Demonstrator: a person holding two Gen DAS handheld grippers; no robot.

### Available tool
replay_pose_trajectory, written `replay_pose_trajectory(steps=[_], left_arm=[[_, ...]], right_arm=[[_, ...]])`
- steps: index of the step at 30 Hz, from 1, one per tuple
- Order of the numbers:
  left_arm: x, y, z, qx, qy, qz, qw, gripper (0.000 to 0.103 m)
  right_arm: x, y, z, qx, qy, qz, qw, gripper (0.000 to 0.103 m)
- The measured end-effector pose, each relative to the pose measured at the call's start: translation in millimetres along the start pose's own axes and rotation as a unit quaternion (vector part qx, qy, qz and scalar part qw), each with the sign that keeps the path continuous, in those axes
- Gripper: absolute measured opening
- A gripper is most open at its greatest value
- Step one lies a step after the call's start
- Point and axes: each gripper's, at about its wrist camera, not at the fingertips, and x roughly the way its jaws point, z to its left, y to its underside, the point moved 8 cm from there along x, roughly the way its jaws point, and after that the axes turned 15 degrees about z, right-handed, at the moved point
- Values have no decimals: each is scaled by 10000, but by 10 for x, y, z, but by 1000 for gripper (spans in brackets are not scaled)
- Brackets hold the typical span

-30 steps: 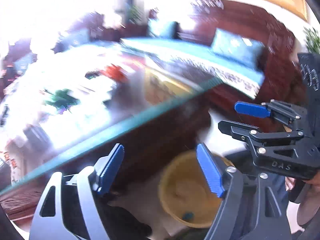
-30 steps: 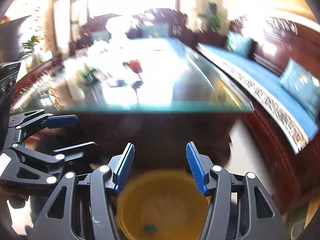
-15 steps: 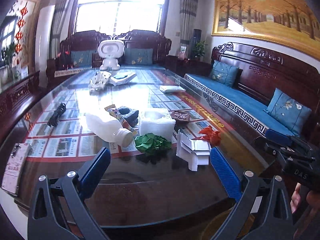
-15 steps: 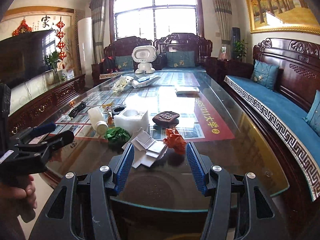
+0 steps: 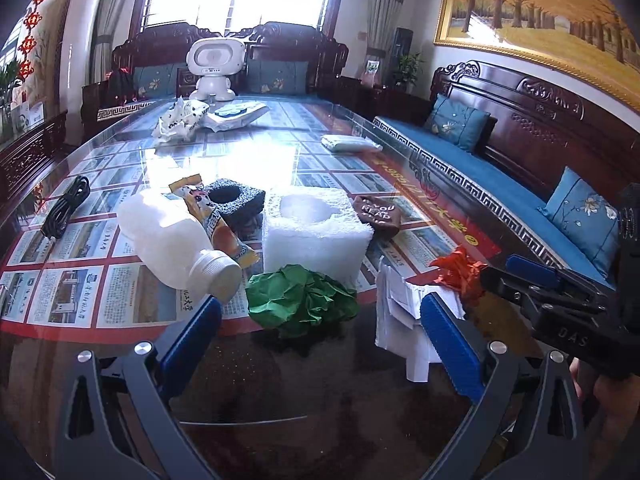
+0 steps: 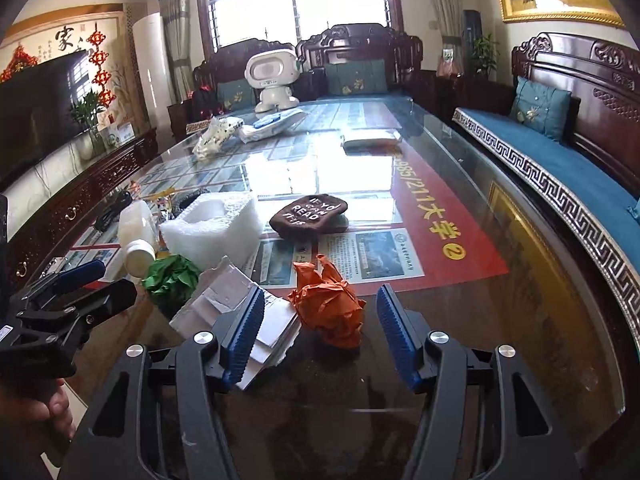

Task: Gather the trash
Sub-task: 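Grasp the orange crumpled paper with the right tool while the left tool grasps the green paper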

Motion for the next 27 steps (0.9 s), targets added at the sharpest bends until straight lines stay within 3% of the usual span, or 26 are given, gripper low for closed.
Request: replay_pose_trajectory(steps=[5, 6, 7, 15, 19, 24, 27], left_arm=[[141, -15, 2, -79, 124, 152, 9998, 99], [157, -15, -6, -74, 136, 175, 9997, 99], [171, -17, -13, -57, 131, 197, 9997, 99], [274, -91, 35, -255, 53, 203, 9995, 99], [345, -121, 108, -561, 228, 257, 9978, 99], [508, -123, 151, -1000, 506, 521, 9923, 99], [582, -112, 184, -1148, 475, 709, 9897, 99]], right_arm=[[206, -23, 1, 4, -56, 235, 9997, 54], [237, -31, -20, 22, -64, 272, 9996, 45], [252, -28, -34, 40, -95, 298, 9995, 30], [46, -63, -157, 190, -198, -105, 9996, 26], [-38, -94, -178, 155, -157, -207, 9995, 26], [-70, -114, -189, 183, -256, -259, 9992, 26], [-70, -109, -177, 182, -308, -257, 9990, 26]])
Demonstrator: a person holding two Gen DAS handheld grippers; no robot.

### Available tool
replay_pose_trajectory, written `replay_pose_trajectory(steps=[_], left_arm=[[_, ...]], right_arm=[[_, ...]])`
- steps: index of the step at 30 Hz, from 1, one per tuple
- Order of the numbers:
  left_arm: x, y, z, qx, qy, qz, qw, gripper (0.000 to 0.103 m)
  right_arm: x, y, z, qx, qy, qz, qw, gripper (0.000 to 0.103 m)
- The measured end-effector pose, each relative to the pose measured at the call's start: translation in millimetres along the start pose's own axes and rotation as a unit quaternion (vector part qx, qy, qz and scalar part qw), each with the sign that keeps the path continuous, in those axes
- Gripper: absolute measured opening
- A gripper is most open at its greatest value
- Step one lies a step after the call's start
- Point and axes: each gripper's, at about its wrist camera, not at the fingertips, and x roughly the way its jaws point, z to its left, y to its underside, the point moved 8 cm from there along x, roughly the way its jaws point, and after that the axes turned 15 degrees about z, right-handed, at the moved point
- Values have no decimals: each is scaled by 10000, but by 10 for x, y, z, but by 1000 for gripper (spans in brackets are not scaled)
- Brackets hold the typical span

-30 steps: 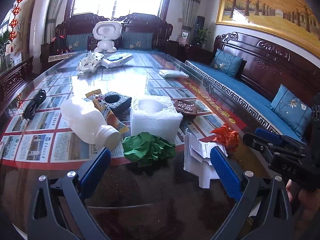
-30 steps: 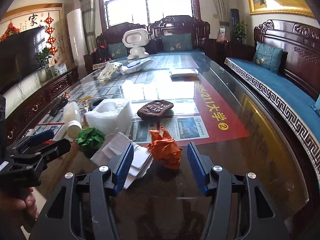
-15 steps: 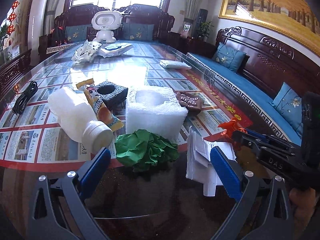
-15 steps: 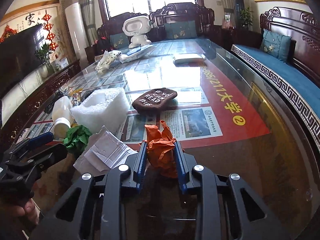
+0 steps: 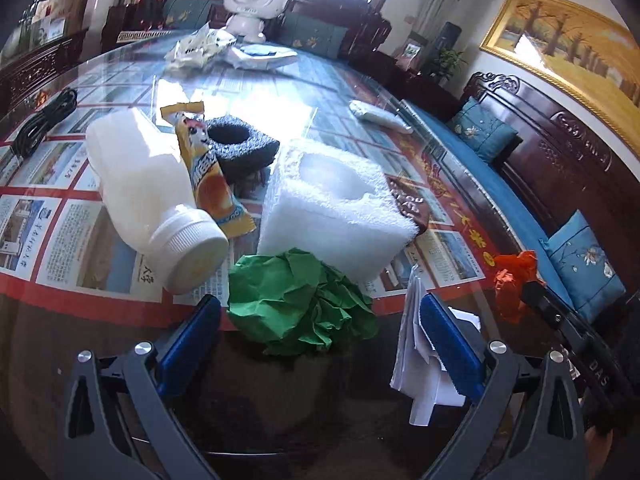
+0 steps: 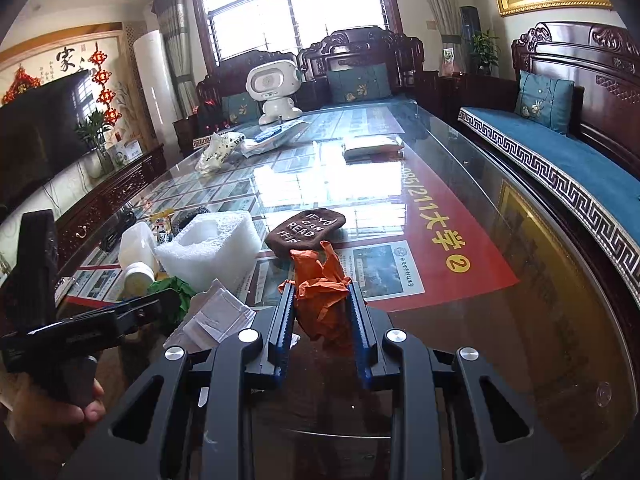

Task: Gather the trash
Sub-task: 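Grasp the orange crumpled paper with the right tool while the left tool grasps the green paper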

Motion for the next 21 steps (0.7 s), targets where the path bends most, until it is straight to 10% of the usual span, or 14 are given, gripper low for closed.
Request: replay_pose_trajectory(steps=[7, 21], left_arm=[[59, -124, 99, -117, -234, 79, 9996, 96], [129, -95, -39, 437, -444, 166, 9979, 39]], right_arm=[[-6, 12, 5, -11, -66, -6, 10000, 26], [-16, 77, -5, 61, -174, 12, 9998, 27]])
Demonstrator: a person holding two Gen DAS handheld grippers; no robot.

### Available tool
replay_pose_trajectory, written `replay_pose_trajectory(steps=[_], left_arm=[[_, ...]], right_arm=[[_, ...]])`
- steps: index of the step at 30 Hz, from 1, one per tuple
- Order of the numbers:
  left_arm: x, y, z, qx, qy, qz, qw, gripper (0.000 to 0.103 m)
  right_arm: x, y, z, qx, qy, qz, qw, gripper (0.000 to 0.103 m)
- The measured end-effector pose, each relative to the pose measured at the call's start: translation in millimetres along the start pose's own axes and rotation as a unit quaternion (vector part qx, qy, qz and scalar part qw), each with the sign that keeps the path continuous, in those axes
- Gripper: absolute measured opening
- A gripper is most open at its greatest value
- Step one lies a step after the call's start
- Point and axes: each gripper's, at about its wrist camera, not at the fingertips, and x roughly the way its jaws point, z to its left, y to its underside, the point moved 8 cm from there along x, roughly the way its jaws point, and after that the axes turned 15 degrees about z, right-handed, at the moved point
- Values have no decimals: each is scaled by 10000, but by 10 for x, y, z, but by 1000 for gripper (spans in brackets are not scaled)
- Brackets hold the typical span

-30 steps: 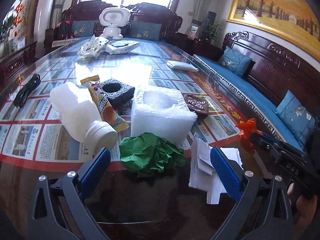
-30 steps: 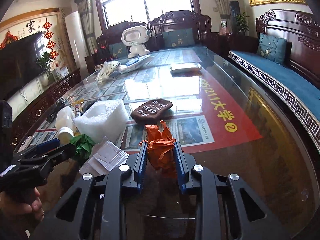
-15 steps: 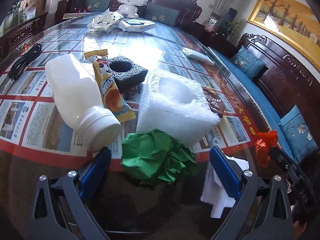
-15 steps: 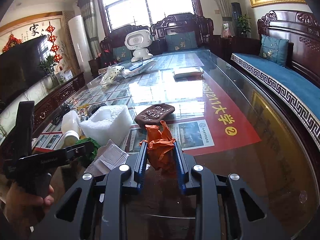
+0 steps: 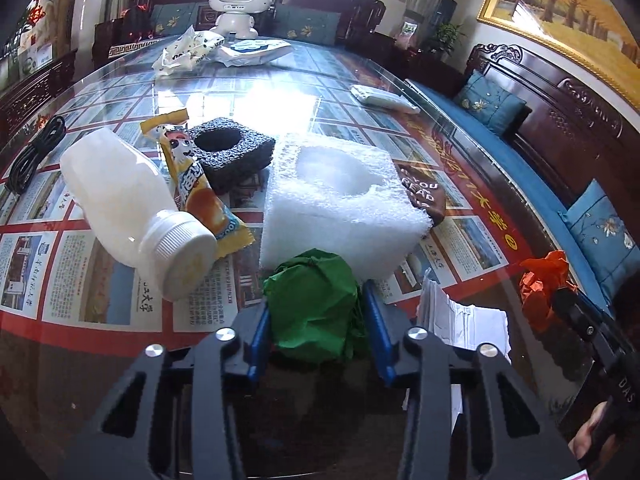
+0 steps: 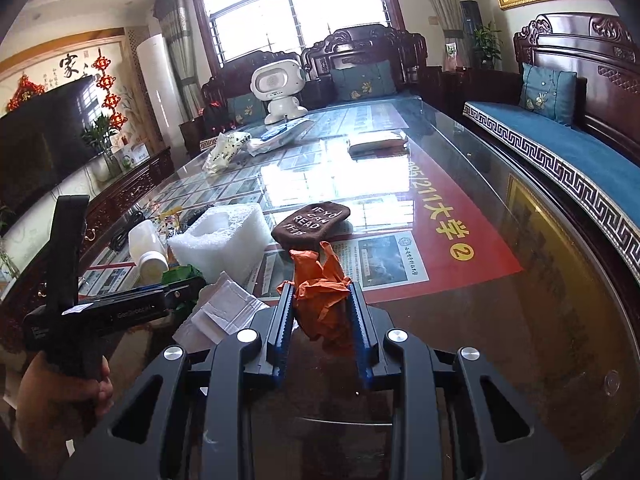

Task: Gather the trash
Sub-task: 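Grasp the orange crumpled paper with the right tool while the left tool grasps the green paper, then carry both papers over the yellow bin and open both tools to drop them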

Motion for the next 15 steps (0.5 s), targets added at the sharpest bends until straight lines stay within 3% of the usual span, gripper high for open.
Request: replay_pose_trajectory(steps=[4, 15], left_arm=[[-67, 19, -66, 192, -205, -195, 9994, 35], [-386, 138, -81, 264, -185, -523, 9981, 35]], right_arm=[[-22, 18, -2, 21, -12, -9, 10000, 27], [-186, 38, 90, -60, 20, -107, 9999, 27]])
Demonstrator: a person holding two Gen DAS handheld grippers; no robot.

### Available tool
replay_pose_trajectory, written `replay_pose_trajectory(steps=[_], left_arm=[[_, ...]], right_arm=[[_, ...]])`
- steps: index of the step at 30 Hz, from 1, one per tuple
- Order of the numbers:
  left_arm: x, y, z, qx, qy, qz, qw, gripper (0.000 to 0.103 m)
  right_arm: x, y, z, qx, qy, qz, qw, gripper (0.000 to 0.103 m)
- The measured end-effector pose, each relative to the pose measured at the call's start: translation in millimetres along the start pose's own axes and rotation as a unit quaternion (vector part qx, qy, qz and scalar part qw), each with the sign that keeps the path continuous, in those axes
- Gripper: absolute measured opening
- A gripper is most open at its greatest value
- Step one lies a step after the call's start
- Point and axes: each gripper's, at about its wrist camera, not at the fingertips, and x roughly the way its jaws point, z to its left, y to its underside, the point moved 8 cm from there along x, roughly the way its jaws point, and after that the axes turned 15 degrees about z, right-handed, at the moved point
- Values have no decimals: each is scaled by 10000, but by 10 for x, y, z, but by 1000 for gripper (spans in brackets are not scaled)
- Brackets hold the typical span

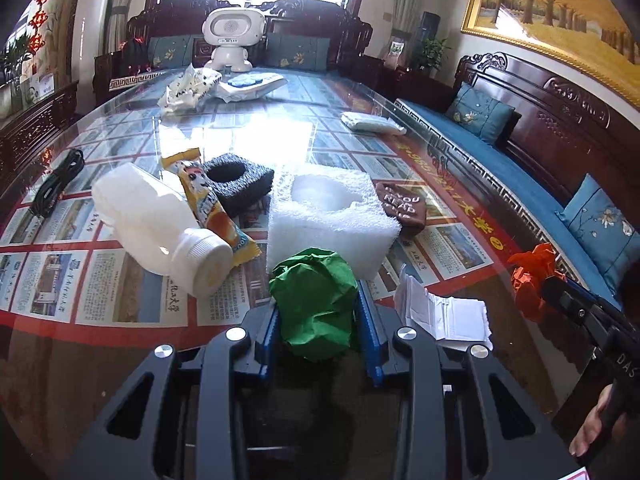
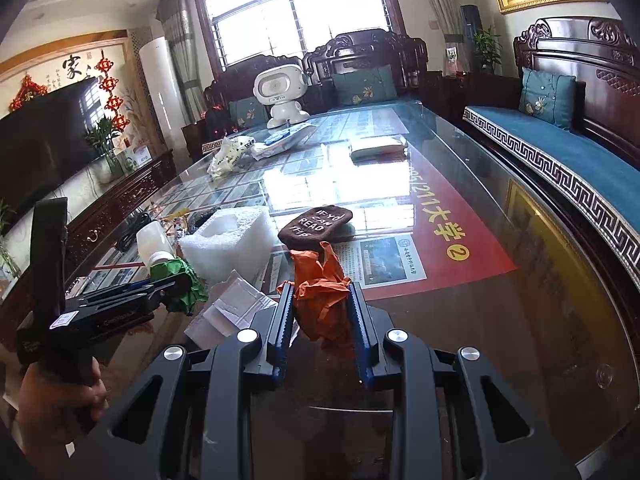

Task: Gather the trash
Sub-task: 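Carry both papers over the yellow bin and open both tools to drop them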

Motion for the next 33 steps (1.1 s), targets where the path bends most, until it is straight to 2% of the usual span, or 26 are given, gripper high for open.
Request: replay_pose_trajectory(steps=[6, 13, 19, 26, 33], left_arm=[[-297, 127, -50, 163, 56, -154, 9997, 35], [-658, 438, -247, 539, 358, -206, 9977, 35], [-953, 787, -516, 943, 669, -258, 9930, 35], [-1181, 1278, -940, 1472, 1128, -201, 9824, 35], [-1140, 1817, -1389, 2060, 1447, 153, 9677, 35]], right_arm=[[-151, 65, 145, -170, -32, -46, 9998, 27], [-422, 242, 290, -184, -157, -119, 9996, 27], [-752, 535, 330, -131, -100, -266, 9995, 27], [-1141, 1040, 326, -29, 84, -346, 9994, 27], [-1474, 1698, 146, 229, 459, -189, 9985, 27]])
